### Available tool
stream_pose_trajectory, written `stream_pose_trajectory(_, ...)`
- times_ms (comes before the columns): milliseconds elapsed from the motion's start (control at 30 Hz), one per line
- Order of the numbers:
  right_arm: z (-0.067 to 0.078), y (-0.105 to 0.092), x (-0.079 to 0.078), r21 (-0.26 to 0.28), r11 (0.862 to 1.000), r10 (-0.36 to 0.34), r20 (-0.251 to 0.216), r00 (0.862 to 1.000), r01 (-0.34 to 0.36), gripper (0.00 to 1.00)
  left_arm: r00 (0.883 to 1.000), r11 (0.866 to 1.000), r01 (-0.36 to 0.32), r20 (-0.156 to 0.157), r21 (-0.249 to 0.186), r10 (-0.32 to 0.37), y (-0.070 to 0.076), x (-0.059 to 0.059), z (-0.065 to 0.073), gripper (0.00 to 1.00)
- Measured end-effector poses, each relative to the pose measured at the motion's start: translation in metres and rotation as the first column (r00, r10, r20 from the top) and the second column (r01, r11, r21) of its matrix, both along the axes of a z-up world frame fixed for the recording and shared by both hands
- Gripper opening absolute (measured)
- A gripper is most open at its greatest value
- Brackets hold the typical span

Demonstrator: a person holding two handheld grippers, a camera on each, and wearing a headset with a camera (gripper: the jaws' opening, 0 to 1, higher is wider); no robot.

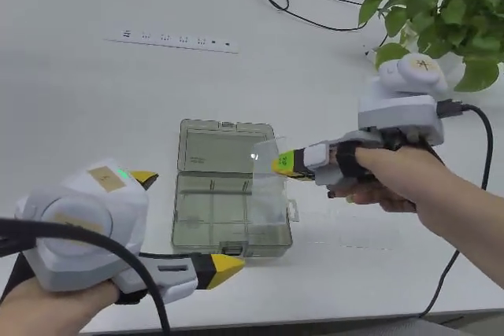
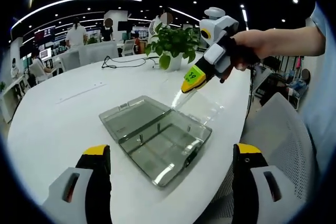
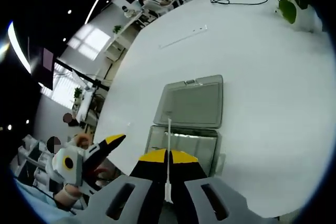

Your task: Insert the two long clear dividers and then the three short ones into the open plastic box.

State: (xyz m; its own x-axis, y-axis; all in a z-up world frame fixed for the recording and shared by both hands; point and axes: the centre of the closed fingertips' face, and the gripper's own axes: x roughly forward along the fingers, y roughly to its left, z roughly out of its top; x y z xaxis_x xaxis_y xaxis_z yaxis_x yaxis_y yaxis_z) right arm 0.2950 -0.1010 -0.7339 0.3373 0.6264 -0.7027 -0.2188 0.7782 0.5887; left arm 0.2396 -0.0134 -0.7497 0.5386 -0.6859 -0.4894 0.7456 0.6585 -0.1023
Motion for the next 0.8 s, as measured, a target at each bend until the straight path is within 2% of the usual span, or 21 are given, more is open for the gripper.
stream_pose_trajectory(133, -0.009, -0.003, -0.001, -0.034, 0.999, -0.009, -0.061, 0.998, 0.007, 0.02, 1.0, 1.0, 0.004, -0.001, -0.008, -0.004, -0.001, 0.0, -0.001, 0.99)
stream_pose_trajectory(200, -0.016, -0.005, 0.004, -0.069, 0.998, 0.0, -0.073, 0.997, -0.005, 0.02, 1.0, 1.0, 0.006, -0.003, -0.011, -0.006, -0.001, 0.0, -0.001, 0.99)
stream_pose_trajectory(267, -0.02, -0.004, 0.0, -0.093, 0.996, -0.001, -0.106, 0.994, -0.009, 0.02, 1.0, 1.0, 0.008, -0.005, -0.013, -0.008, -0.001, -0.001, -0.002, 0.99)
stream_pose_trajectory(500, -0.027, -0.004, 0.002, -0.13, 0.991, -0.02, -0.176, 0.984, -0.003, 0.02, 1.0, 1.0, 0.006, -0.01, -0.025, -0.006, 0.0, -0.004, -0.004, 0.98)
stream_pose_trajectory(567, -0.028, -0.003, 0.003, -0.128, 0.992, -0.032, -0.199, 0.98, 0.007, 0.02, 1.0, 1.0, 0.005, -0.012, -0.027, -0.005, 0.0, -0.005, -0.005, 0.98)
stream_pose_trajectory(600, -0.03, -0.002, 0.003, -0.127, 0.992, -0.044, -0.224, 0.974, 0.015, 0.02, 1.0, 1.0, 0.004, -0.014, -0.028, -0.004, 0.0, -0.006, -0.006, 0.98)
stream_pose_trajectory(700, -0.037, -0.005, 0.003, -0.161, 0.987, -0.045, -0.246, 0.968, 0.004, 0.02, 1.0, 1.0, 0.002, -0.018, -0.031, -0.003, 0.001, -0.007, -0.007, 0.98)
stream_pose_trajectory(800, -0.043, -0.002, -0.001, -0.165, 0.986, -0.056, -0.277, 0.959, 0.01, 0.02, 1.0, 0.999, 0.002, -0.02, -0.035, -0.003, 0.001, -0.008, -0.009, 0.97)
